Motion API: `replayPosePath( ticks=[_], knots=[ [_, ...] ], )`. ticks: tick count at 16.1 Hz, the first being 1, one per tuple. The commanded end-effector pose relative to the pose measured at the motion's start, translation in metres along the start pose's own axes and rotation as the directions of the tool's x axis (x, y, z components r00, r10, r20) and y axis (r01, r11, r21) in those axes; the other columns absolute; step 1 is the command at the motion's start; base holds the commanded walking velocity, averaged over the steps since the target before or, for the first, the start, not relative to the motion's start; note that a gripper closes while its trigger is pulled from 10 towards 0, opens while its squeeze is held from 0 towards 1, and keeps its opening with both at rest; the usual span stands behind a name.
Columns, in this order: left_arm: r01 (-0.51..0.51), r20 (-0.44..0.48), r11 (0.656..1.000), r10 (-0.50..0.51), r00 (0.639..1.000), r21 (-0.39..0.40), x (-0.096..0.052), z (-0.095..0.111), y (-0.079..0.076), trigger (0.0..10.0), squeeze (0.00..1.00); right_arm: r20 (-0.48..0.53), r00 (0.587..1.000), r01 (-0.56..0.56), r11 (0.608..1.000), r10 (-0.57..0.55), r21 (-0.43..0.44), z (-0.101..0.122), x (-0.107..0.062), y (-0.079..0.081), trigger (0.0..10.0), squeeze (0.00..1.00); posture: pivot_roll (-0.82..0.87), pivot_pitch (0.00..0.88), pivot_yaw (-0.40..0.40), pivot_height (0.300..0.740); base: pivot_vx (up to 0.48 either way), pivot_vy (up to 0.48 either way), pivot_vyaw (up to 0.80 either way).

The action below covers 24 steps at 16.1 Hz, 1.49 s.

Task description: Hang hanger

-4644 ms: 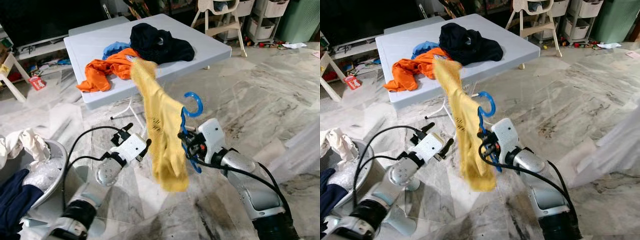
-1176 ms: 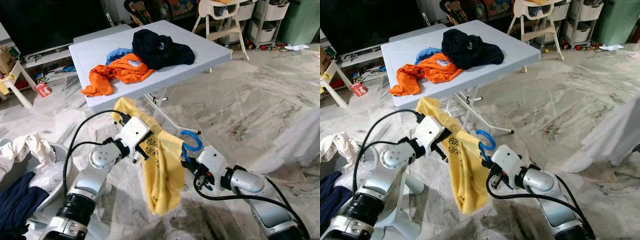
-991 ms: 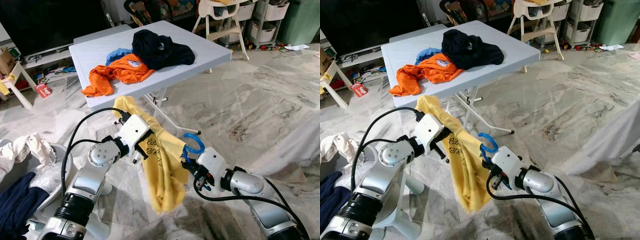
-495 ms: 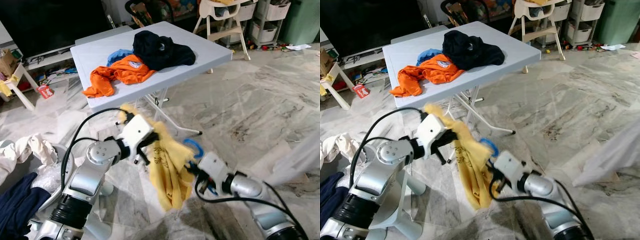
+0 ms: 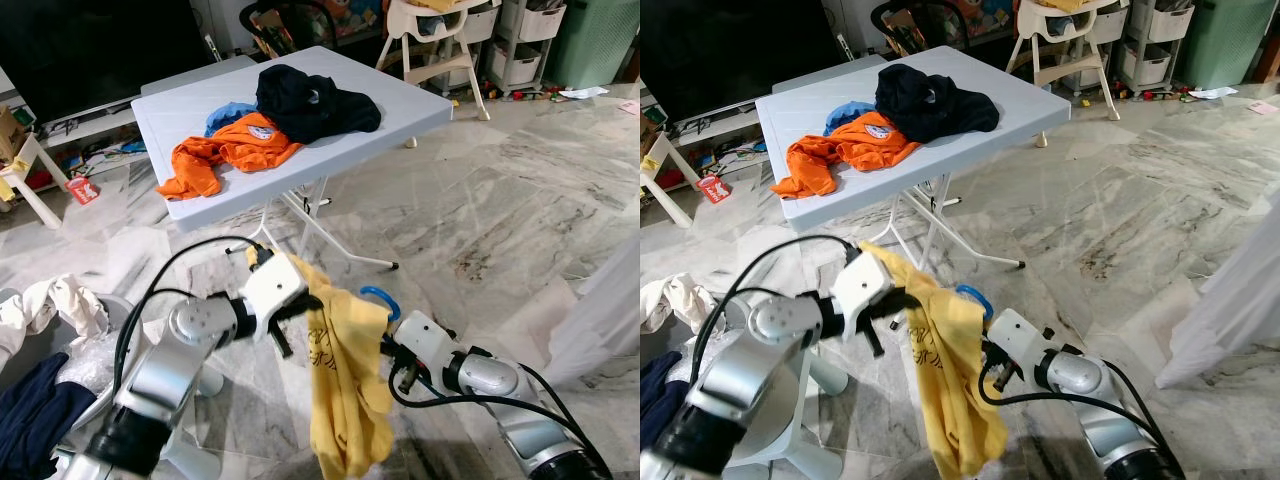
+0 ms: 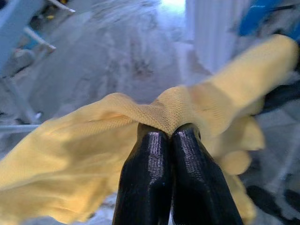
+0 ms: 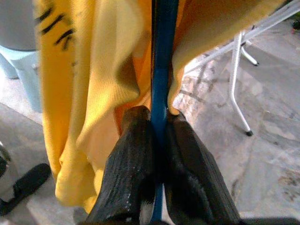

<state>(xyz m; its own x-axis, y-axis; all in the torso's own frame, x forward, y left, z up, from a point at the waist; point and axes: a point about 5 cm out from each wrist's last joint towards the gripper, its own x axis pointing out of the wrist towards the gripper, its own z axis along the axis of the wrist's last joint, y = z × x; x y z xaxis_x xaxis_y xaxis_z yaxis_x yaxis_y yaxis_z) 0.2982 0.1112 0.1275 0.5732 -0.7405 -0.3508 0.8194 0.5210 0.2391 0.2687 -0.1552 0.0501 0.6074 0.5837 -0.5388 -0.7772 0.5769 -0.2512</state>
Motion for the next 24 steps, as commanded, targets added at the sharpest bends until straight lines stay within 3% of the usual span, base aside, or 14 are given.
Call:
replayPosePath(
  ticks=[1,3,6,7,14,22,23,24],
  knots=[
    [-0.08,-0.015,0.997,0.08,0.997,0.018,-0.007,0.001,0.016,0.0,0.0,0.067,0.997,-0.038,0.999,0.04,-0.032,0.013,0.0,0.004,0.0,0.0,-0.14,0.012,0.138,0.74,0.0,0.0,0.0],
    [-0.157,-0.032,0.988,0.157,0.987,0.012,-0.006,-0.001,0.03,0.0,0.0,0.108,0.988,-0.103,0.994,0.107,-0.04,0.017,-0.005,0.011,0.0,0.0,-0.15,0.013,0.139,0.74,0.0,0.0,0.0],
    [-0.183,-0.041,0.983,0.183,0.982,0.003,-0.001,-0.003,0.035,0.0,0.0,0.116,0.987,-0.111,0.993,0.114,-0.035,0.018,-0.007,0.012,0.0,0.0,-0.16,0.013,0.142,0.74,0.0,0.0,0.0],
    [-0.183,-0.039,0.983,0.183,0.982,-0.009,0.004,-0.002,0.034,9.7,0.0,0.135,0.983,-0.123,0.992,0.126,-0.028,0.02,-0.008,0.013,0.0,0.0,-0.16,0.013,0.143,0.74,0.0,0.0,0.0],
    [-0.124,0.016,0.991,0.125,0.992,-0.043,0.02,0.009,0.008,10.0,0.0,0.153,0.982,-0.111,0.994,0.113,-0.026,0.025,-0.004,0.012,0.0,0.0,-0.16,0.013,0.145,0.74,0.0,0.0,0.0],
    [-0.099,0.062,0.993,0.103,0.993,-0.068,0.026,0.024,-0.006,10.0,0.0,0.216,0.975,0.044,0.999,-0.044,0.006,0.037,0.003,-0.005,0.0,0.0,-0.15,0.011,0.147,0.74,0.0,0.0,0.0],
    [-0.107,0.061,0.991,0.112,0.992,-0.075,0.026,0.024,-0.005,10.0,0.45,0.217,0.975,0.041,0.999,-0.041,0.006,0.037,0.004,-0.005,0.0,0.0,-0.15,0.011,0.147,0.74,0.0,0.0,0.0],
    [-0.126,0.061,0.988,0.131,0.989,-0.085,0.025,0.023,0.0,10.0,1.0,0.216,0.976,0.033,0.999,-0.033,0.004,0.036,0.004,-0.004,0.0,0.0,-0.14,0.011,0.148,0.74,0.0,0.0,0.0]
  ],
)
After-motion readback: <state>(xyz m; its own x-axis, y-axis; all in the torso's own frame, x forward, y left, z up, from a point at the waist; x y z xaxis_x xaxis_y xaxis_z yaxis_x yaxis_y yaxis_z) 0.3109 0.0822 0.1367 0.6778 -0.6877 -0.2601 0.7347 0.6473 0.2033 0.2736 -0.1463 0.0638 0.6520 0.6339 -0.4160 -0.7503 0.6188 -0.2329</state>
